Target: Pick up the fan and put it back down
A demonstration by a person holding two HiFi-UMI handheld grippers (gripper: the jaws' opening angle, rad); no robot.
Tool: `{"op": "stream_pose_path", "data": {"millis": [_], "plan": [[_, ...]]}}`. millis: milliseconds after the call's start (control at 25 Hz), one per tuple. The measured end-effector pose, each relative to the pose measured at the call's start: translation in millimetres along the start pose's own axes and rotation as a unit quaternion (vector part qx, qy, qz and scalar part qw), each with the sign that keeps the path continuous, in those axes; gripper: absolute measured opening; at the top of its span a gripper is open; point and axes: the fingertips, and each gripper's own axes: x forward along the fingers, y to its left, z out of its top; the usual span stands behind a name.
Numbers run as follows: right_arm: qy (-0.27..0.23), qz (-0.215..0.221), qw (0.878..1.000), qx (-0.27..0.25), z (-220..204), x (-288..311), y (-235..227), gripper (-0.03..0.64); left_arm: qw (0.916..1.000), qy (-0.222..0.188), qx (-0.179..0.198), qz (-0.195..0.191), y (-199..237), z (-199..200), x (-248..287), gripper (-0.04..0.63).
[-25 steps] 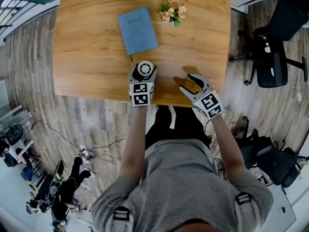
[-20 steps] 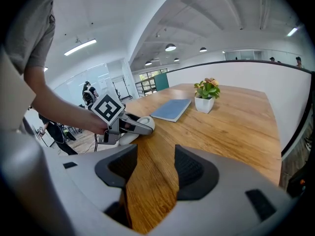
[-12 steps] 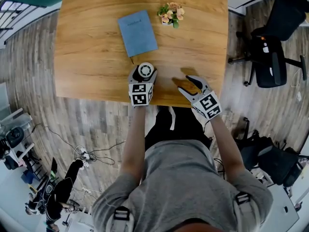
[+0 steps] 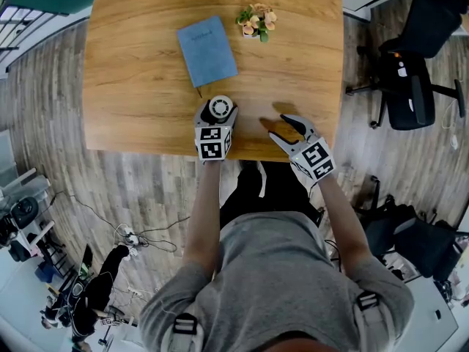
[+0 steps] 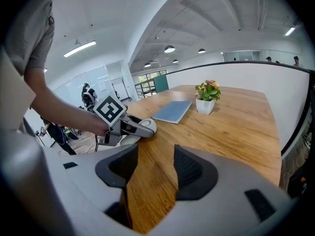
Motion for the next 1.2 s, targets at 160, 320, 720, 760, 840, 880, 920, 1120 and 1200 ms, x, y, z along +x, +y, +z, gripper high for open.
{"op": "stream_pose_path", "data": {"millis": [160, 320, 720, 760, 840, 880, 920, 1120, 1200], "plan": [[-0.004, -0.005, 1.000, -0.002, 4.5, -4.0, 1.1, 0.236, 1.0000, -0.002, 0.001, -0.001, -0.4, 4.5, -3.8, 0.368], [-0.008, -0.010, 1.000, -0.005, 9.3, -9.3, 4.0, 0.236, 0.9999, -0.011, 0.004, -0.004, -4.2, 12.6, -9.7, 0.368], [-0.024, -0.020, 0.999, -0.010, 23.0, -21.1, 17.4, 0.236, 0.9997, -0.020, 0.013, 0.000, -8.5, 24.6, -33.1, 0.368], [-0.026, -0.021, 0.999, -0.011, 24.3, -22.6, 18.5, 0.236, 0.9997, -0.022, 0.014, 0.001, -9.1, 26.2, -35.5, 0.368], [-0.031, -0.024, 0.999, -0.015, 27.3, -26.3, 19.8, 0.236, 0.9995, -0.027, 0.017, 0.001, -11.4, 30.4, -40.5, 0.368], [-0.034, -0.026, 0.999, -0.017, 29.0, -28.6, 20.4, 0.236, 0.9994, -0.030, 0.018, 0.000, -13.0, 32.4, -43.5, 0.368], [-0.037, -0.028, 0.999, -0.018, 30.9, -30.9, 21.1, 0.236, 0.9993, -0.032, 0.019, 0.000, -14.6, 34.4, -46.7, 0.368], [-0.049, -0.036, 0.998, -0.025, 39.7, -40.5, 27.5, 0.236, 0.9989, -0.040, 0.024, -0.001, -21.1, 41.5, -65.9, 0.368], [-0.057, -0.044, 0.997, -0.026, 42.6, -45.2, 29.5, 0.236, 0.9986, -0.043, 0.030, -0.002, -25.3, 42.2, -75.2, 0.368]]}}
